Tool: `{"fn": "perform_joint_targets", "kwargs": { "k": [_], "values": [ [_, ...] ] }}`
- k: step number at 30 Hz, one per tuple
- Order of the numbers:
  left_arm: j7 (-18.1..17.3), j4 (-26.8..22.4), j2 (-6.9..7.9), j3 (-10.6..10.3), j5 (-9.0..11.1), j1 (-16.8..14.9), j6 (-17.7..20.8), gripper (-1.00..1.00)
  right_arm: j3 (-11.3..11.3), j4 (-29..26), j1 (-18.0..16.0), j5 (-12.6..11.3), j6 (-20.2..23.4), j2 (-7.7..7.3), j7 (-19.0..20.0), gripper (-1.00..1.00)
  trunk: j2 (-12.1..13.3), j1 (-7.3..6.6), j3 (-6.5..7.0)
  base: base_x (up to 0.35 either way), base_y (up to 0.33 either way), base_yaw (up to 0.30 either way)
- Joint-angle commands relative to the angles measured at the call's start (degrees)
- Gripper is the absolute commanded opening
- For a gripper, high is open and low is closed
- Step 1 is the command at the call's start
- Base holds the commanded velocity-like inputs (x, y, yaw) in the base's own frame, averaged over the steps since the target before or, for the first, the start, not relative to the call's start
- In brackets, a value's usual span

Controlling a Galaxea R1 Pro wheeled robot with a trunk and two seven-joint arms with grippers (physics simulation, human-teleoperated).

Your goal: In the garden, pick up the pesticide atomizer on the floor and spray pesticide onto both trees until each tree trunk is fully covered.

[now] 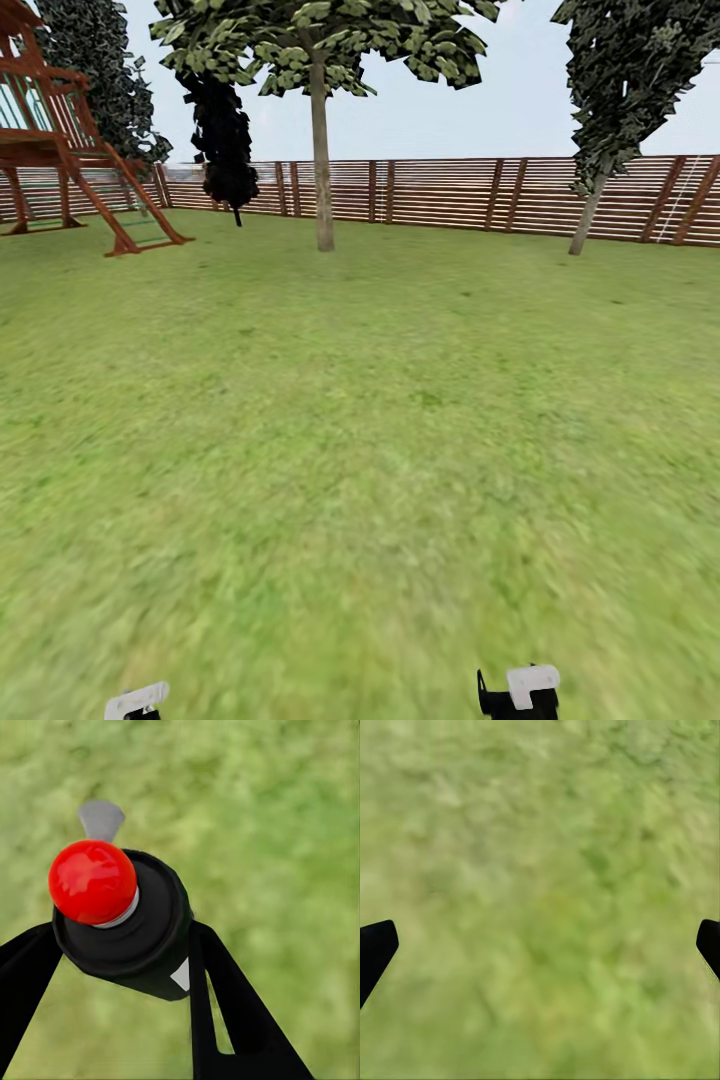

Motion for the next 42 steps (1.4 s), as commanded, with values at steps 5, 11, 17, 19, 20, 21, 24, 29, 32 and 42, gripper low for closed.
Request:
{"fn": "perform_joint_targets", "kwargs": {
  "k": [5,11,17,19,20,21,24,29,32,42],
  "values": [
    [-0.3,0.0,0.00,0.5,-0.3,0.0,-0.2,-1.00,-0.3,0.1,0.0,0.6,-0.1,0.00,-0.4,1.00,0.0,0.03,-0.05,0.338,0.000,0.000],
    [-0.3,0.0,0.00,0.5,-0.3,0.0,-0.2,-1.00,-0.3,0.1,0.0,0.6,-0.1,0.00,-0.4,1.00,0.0,0.03,-0.05,0.338,0.000,0.000],
    [-0.3,0.0,0.00,0.5,-0.3,0.0,-0.2,-1.00,-0.2,0.1,0.0,0.6,-0.1,0.00,-0.4,1.00,0.0,0.03,-0.05,0.338,0.000,0.000],
    [-0.3,0.0,0.02,0.5,-0.3,0.0,-0.2,-1.00,-0.2,0.1,0.0,0.6,-0.1,0.00,-0.4,1.00,0.0,0.03,-0.05,0.338,0.000,0.000],
    [-0.3,0.0,0.03,0.5,-0.3,0.0,-0.2,-1.00,-0.2,0.1,0.0,0.6,-0.1,0.00,-0.4,1.00,0.0,0.03,-0.05,0.338,0.000,0.000],
    [-0.3,0.0,0.02,0.5,-0.3,0.0,-0.2,-1.00,-0.2,0.1,0.0,0.6,-0.1,0.00,-0.4,1.00,0.0,0.03,-0.05,0.338,0.000,0.000],
    [-0.3,0.0,0.05,0.5,-0.3,0.0,-0.2,-1.00,-0.3,0.1,0.0,0.6,-0.1,0.00,-0.4,1.00,0.0,0.03,-0.05,0.338,0.000,0.000],
    [-0.3,0.0,0.08,0.5,-0.3,0.0,-0.2,-1.00,-0.3,0.1,0.0,0.6,-0.1,0.00,-0.4,1.00,0.0,0.03,-0.05,0.338,0.000,0.000],
    [-0.3,0.0,0.07,0.5,-0.3,0.0,-0.2,-1.00,-0.3,0.1,0.0,0.6,-0.1,0.00,-0.4,1.00,0.0,0.03,-0.05,0.338,0.000,0.000],
    [-0.3,0.0,0.05,0.5,-0.3,0.0,-0.2,-1.00,-0.3,0.1,0.0,0.6,-0.1,0.00,-0.4,1.00,0.0,0.03,-0.05,0.338,0.000,0.000]
  ]
}}
